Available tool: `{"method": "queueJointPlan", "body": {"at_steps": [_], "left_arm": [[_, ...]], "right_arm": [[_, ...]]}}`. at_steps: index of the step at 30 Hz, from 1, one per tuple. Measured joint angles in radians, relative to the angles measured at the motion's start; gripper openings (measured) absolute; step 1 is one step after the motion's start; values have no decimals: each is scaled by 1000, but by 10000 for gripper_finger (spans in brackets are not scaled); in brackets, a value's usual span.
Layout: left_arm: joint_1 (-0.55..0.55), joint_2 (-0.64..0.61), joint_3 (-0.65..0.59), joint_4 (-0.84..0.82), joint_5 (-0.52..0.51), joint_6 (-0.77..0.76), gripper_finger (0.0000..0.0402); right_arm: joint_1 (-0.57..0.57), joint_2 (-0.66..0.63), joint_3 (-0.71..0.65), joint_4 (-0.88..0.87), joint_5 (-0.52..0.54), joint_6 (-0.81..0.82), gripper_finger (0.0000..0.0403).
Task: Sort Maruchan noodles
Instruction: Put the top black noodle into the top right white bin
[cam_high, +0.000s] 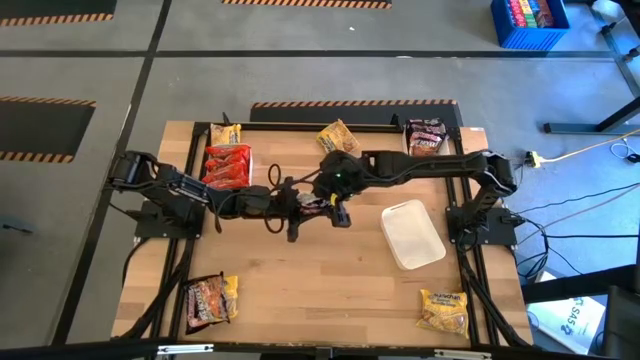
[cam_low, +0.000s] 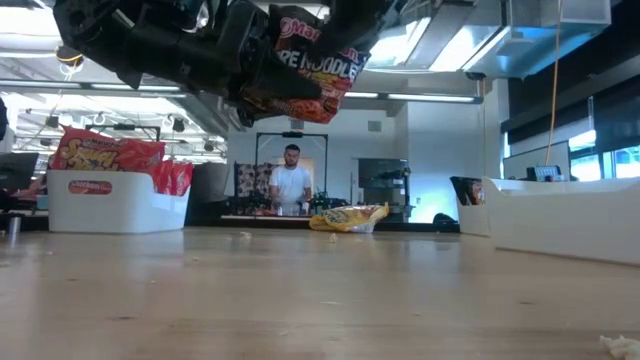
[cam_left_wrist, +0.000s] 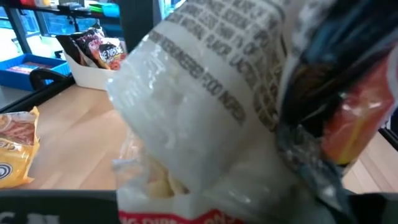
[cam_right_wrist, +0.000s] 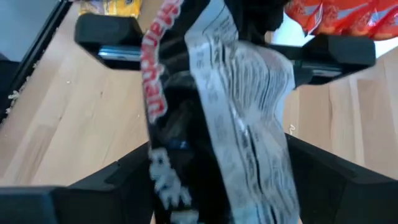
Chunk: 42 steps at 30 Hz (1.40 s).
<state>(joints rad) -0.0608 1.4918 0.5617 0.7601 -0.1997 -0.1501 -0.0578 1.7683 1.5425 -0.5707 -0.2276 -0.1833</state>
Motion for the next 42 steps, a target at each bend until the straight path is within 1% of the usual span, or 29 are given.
{"method": "queueJointPlan", "body": {"at_steps": [4,7,9,16,18,22,25,27,31,35,38,42], "left_arm": [[1,0,0,5,-1,0,151],[2,0,0,5,-8,0,151],[2,0,0,5,-8,1,151],[2,0,-1,4,-27,-4,155],[2,0,-1,3,-28,-1,164],[2,0,-1,-9,-22,4,192],[2,0,-1,-22,-20,-2,212],[2,0,-1,-28,-20,-3,220],[2,-9,-1,-46,-19,-3,223],[2,-43,-1,-92,-19,-4,224],[-1,-55,-2,-123,-19,-4,224],[-6,-57,-2,-145,-19,-4,224]], "right_arm": [[0,5,0,18,0,0,283],[0,5,0,33,0,1,265],[0,5,0,41,0,2,240],[0,5,0,43,0,-4,127],[0,4,0,43,0,-4,108],[0,4,0,41,0,-5,108],[0,-6,0,17,1,-5,121],[-1,-24,0,2,0,-5,121],[-3,-79,0,-68,20,-7,106],[-21,-145,0,-164,34,-3,108],[-48,-189,1,-261,52,18,114],[-99,-243,1,-422,69,17,109]]}}
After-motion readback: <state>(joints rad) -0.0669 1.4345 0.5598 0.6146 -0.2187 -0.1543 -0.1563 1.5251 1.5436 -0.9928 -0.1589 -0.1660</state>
